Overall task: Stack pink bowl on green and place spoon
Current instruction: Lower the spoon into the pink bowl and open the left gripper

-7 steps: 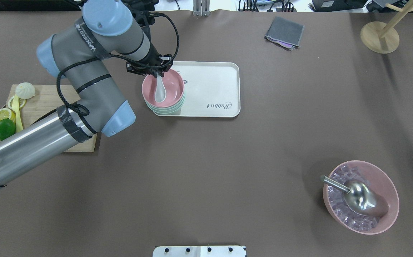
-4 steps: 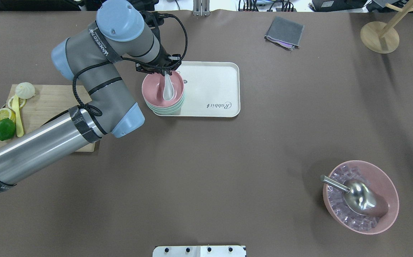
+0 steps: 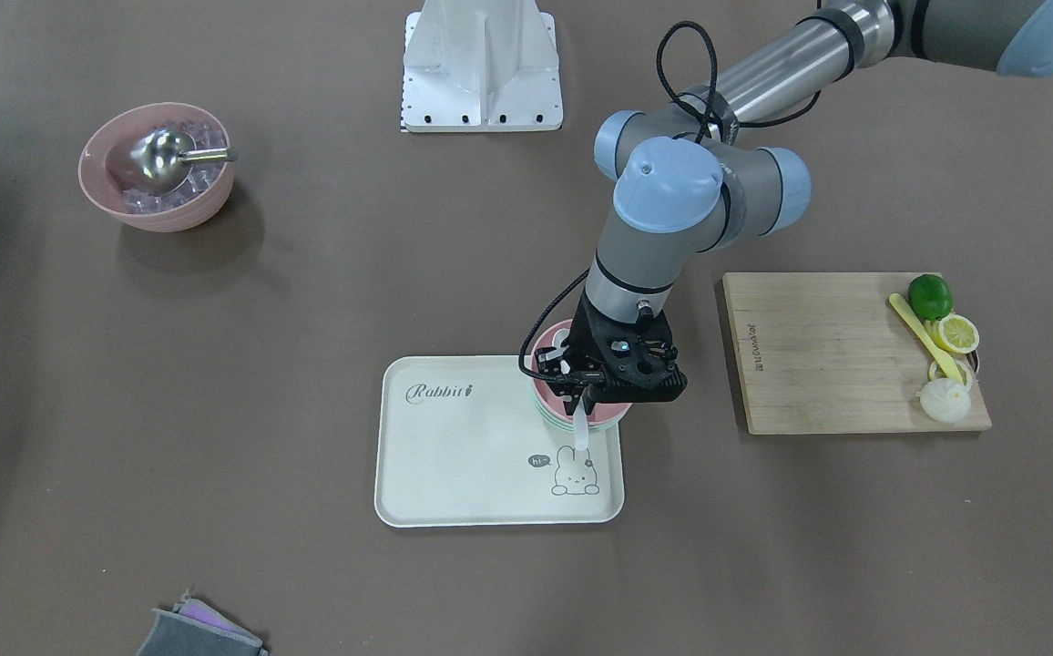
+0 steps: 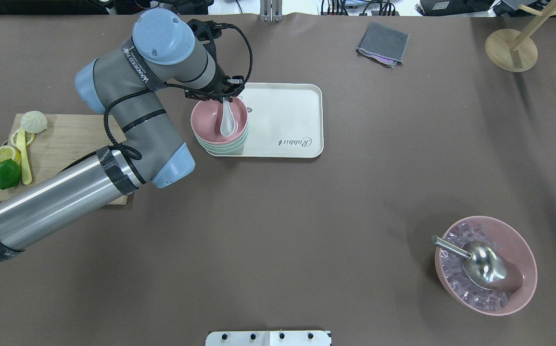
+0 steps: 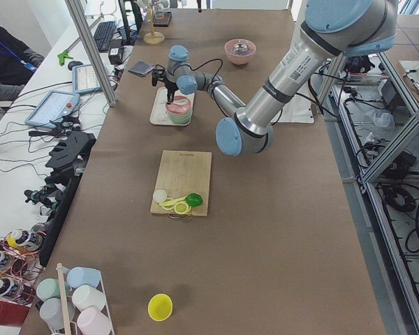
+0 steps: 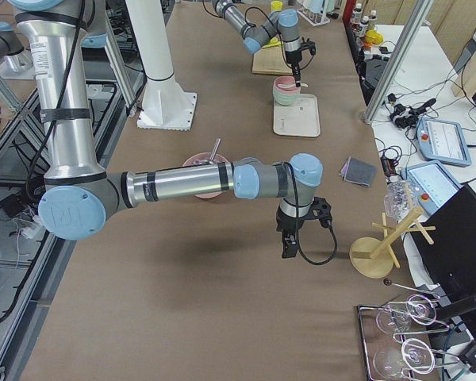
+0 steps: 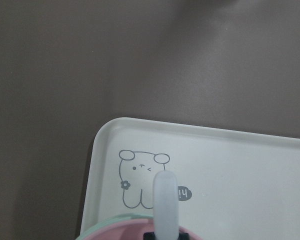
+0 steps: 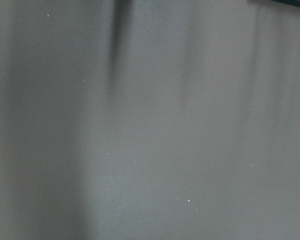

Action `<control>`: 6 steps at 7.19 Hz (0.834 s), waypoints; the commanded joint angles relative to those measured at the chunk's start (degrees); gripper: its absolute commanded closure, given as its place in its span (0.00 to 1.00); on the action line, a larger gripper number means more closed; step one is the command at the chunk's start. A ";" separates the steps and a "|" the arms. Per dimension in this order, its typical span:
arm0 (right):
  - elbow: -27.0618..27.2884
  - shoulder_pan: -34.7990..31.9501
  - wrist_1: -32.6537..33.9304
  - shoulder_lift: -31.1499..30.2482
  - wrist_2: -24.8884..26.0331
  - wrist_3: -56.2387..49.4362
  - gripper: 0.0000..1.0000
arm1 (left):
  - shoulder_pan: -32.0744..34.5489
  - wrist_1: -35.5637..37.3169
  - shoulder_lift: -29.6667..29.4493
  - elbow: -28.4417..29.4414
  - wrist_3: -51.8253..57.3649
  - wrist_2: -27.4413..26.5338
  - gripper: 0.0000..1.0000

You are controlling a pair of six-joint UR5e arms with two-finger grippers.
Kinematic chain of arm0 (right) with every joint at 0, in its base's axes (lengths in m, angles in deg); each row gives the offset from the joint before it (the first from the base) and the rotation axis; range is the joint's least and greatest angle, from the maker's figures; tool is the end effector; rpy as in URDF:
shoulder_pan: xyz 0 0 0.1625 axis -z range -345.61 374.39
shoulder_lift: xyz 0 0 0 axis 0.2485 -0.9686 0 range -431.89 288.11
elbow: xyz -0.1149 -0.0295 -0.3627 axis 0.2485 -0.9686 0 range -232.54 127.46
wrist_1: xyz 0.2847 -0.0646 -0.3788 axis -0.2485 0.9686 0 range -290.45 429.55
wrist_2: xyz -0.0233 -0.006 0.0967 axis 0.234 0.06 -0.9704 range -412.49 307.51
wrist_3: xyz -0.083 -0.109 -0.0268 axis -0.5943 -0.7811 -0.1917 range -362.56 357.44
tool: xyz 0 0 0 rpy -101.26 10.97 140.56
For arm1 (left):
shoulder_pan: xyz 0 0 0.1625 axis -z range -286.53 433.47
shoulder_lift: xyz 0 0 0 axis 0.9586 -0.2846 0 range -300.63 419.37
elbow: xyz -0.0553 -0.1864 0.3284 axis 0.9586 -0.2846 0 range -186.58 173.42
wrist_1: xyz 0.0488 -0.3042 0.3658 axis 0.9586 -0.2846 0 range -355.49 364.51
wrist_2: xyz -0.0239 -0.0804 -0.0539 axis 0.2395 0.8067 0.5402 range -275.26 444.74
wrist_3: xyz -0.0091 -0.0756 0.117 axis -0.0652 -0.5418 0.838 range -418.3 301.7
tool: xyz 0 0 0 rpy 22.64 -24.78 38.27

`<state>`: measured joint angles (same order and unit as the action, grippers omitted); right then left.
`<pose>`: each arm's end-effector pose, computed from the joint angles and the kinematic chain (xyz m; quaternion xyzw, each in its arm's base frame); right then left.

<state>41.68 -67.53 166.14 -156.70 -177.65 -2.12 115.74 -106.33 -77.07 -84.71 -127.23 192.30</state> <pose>-0.0308 -0.5943 0.5765 0.0009 -0.3028 -0.0709 0.9504 0.5460 -0.6198 0.1584 0.1262 0.4620 -0.0912 0.8731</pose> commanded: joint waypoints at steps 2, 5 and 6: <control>0.00 0.09 0.00 -0.09 0.01 0.00 0.00 | 0.00 0.19 0.55 -2.19 0.46 0.02 0.02; -0.17 0.00 -0.35 -0.70 0.27 0.09 0.00 | 3.14 0.98 8.87 -9.91 9.11 4.29 0.01; -0.35 0.00 -0.35 -0.97 -0.08 0.09 0.00 | 8.04 2.89 13.17 -12.02 17.43 11.46 0.01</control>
<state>41.51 -67.49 165.85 -157.33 -177.52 -2.07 119.16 -105.02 -68.93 -93.73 -118.28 197.03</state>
